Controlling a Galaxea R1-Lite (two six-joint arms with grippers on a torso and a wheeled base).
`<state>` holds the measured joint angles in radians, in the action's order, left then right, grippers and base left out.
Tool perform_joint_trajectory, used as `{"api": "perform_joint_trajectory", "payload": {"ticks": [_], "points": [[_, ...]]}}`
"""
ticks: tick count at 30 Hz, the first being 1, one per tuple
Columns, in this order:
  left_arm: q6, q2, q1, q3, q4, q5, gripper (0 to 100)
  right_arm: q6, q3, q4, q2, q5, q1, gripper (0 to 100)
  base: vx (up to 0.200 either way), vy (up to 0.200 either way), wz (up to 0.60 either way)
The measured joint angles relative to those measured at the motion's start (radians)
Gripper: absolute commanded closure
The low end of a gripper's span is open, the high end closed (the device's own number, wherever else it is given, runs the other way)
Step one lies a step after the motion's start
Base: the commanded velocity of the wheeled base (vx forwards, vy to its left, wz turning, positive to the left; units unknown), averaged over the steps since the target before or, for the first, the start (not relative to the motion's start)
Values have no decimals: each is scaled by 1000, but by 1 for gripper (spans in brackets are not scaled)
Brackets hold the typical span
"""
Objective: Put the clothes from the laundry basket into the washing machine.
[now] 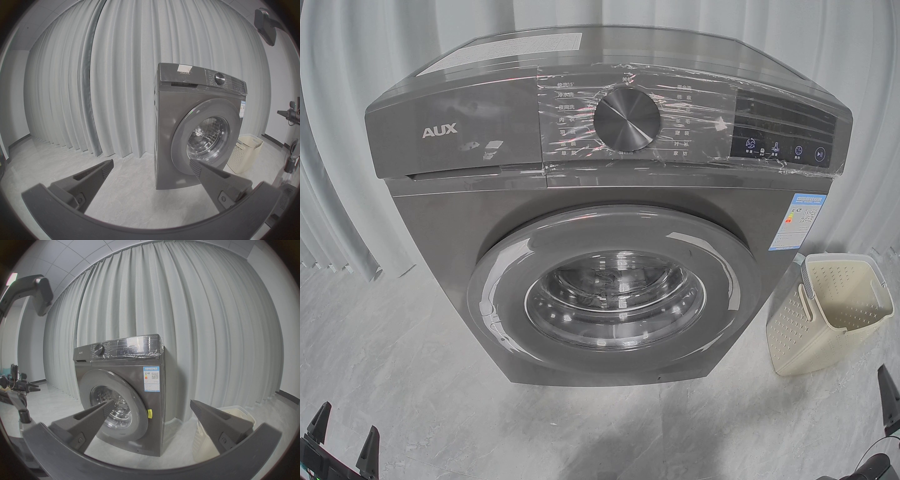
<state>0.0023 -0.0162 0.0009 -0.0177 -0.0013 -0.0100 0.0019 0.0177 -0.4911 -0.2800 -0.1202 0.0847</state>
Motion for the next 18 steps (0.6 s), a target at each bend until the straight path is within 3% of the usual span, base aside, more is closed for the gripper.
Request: {"api": "perform_joint_trajectory", "payload": {"ticks": [4,7,8,14,18], "points": [[0,0,0,0,0,0,0,-9,0,176,142,-36,-36,0,0,0,0],[0,0,1,0,0,0,0,-15,0,306,198,-34,-54,0,0,0,0],[-1,0,1,0,0,0,0,-15,0,337,207,-23,-58,0,0,0,0],[-3,0,0,0,0,0,0,-2,0,453,250,153,-74,0,0,0,0],[-3,0,0,0,0,0,0,4,0,477,260,161,-79,0,0,0,0]]}}
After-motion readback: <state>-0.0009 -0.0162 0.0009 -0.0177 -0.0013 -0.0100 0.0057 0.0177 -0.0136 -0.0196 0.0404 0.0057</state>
